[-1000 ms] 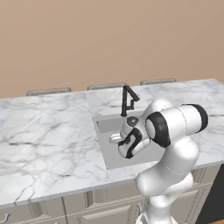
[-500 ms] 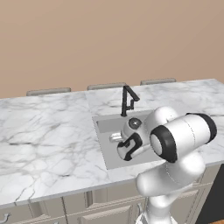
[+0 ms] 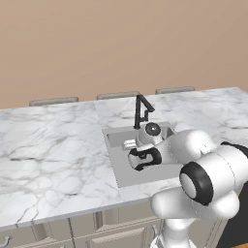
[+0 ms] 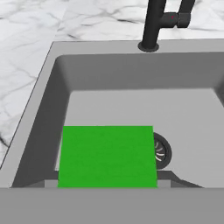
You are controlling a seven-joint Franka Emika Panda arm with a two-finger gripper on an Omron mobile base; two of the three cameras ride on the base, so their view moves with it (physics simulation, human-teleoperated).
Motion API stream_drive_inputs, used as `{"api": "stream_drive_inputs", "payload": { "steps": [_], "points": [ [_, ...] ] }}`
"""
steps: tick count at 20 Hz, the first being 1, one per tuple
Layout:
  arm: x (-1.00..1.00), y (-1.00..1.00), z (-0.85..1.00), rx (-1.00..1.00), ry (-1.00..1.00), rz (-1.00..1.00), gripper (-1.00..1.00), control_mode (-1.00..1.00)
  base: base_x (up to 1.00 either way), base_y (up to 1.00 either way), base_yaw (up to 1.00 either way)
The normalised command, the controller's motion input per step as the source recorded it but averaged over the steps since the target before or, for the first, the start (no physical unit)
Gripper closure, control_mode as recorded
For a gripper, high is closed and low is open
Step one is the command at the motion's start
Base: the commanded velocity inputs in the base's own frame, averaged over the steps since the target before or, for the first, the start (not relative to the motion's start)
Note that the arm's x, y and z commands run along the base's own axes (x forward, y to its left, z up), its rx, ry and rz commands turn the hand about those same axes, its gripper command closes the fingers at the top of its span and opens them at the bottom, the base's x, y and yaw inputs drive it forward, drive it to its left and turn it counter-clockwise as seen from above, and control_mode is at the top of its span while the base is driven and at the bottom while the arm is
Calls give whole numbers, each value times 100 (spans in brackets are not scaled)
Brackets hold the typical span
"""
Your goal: Pick up the sponge and dish brush from the sink, and place them back in the cabinet, and close the cabinet door.
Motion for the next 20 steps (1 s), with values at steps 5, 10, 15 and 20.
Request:
{"api": "stream_drive_inputs", "payload": {
  "steps": [5,10,15,20],
  "points": [
    [-5,0,56,0,1,0,100,-100,0,0,0],
    [-9,0,52,0,2,0,100,-100,0,0,0],
    [-12,0,48,0,2,0,100,-100,0,0,0],
    [-20,0,33,0,1,0,100,-100,0,0,0]
  ]
}}
